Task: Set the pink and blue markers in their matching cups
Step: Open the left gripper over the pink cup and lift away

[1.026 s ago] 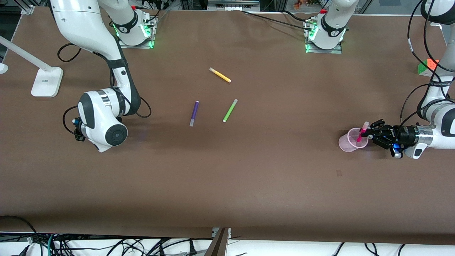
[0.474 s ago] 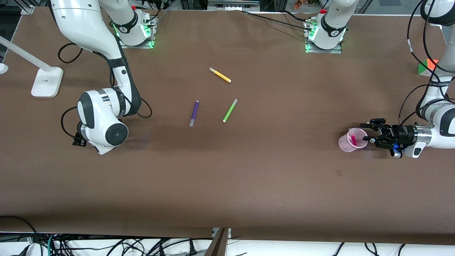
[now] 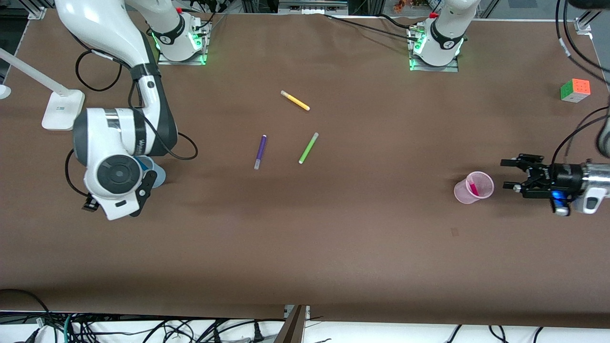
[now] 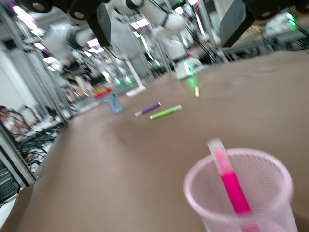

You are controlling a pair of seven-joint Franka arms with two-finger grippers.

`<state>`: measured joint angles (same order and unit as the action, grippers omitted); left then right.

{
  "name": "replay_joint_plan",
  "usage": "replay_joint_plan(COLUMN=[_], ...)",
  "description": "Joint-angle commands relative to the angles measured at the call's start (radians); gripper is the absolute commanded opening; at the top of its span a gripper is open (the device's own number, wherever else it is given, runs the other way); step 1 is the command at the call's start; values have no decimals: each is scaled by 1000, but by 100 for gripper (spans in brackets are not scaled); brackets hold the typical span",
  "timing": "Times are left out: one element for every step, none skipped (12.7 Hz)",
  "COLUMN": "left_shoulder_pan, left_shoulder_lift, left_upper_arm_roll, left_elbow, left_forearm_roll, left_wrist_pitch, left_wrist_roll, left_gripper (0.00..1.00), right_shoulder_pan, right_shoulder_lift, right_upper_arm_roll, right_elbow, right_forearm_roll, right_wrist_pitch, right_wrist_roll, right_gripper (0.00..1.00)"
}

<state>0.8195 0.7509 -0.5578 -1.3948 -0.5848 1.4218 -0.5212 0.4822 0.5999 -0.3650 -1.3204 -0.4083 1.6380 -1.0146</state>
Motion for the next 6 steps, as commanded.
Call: replay_joint_plan(left_shoulder_pan=[-66, -95, -132, -176, -225, -279], left_shoulder_lift=[-206, -261, -318, -367, -402, -439], left_upper_arm_roll=[22, 22, 21, 21, 21, 21], left_elbow=[-29, -29, -29, -23, -7, -6], left_forearm_roll=[97, 155, 210, 268, 334, 415], left_wrist_pitch=[-24, -32, -34, -34, -38, -40], left_wrist_roll=[-20, -20, -17, -16, -16, -2], left_gripper=[100, 100, 100, 100, 100, 100], right_shoulder_pan=[-13, -19, -23, -24, -24, -24], right_shoulder_lift=[-40, -66, -92, -110, -121, -132], right_upper_arm_roll=[-32, -52, -78, -107, -127, -133], right_elbow=[55, 55, 55, 55, 55, 55], right_forearm_roll=[147, 228, 314, 394, 454, 489], right_wrist_pitch=[-27, -29, -29, -29, -39, -75], right_wrist_roll=[56, 82, 102, 134, 175, 233], right_gripper=[100, 100, 100, 100, 100, 100])
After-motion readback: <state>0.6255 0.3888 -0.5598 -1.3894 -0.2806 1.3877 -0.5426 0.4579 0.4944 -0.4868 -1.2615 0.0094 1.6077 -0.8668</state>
